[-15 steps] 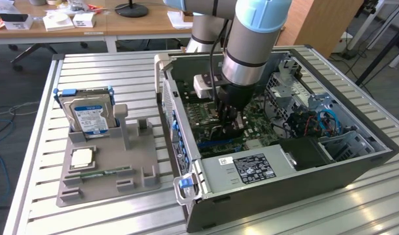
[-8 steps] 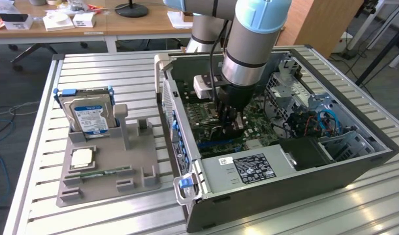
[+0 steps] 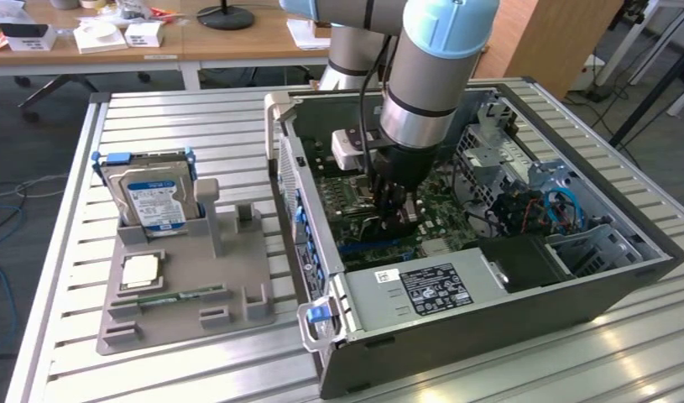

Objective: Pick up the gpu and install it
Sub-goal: 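Insert the gpu into the slot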

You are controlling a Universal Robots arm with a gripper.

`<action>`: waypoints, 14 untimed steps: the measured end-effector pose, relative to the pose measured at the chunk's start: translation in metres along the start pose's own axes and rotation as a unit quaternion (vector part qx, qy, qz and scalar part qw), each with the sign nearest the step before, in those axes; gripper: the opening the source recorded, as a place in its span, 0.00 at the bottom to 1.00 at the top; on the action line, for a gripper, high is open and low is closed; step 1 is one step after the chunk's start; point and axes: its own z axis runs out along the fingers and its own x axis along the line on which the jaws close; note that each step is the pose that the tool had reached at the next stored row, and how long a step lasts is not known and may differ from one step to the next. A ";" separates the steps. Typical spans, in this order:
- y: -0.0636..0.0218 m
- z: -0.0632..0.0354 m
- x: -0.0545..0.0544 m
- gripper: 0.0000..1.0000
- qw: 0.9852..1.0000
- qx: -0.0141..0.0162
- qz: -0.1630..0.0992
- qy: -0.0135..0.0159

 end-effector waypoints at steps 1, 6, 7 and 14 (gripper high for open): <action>0.0000 0.0000 0.000 0.26 1.000 0.000 0.000 0.000; 0.0000 0.0002 0.000 0.26 1.000 0.000 0.000 0.000; 0.0000 0.0002 0.000 0.26 1.000 0.000 0.000 0.000; 0.0000 0.0002 0.000 0.26 1.000 0.000 0.000 0.000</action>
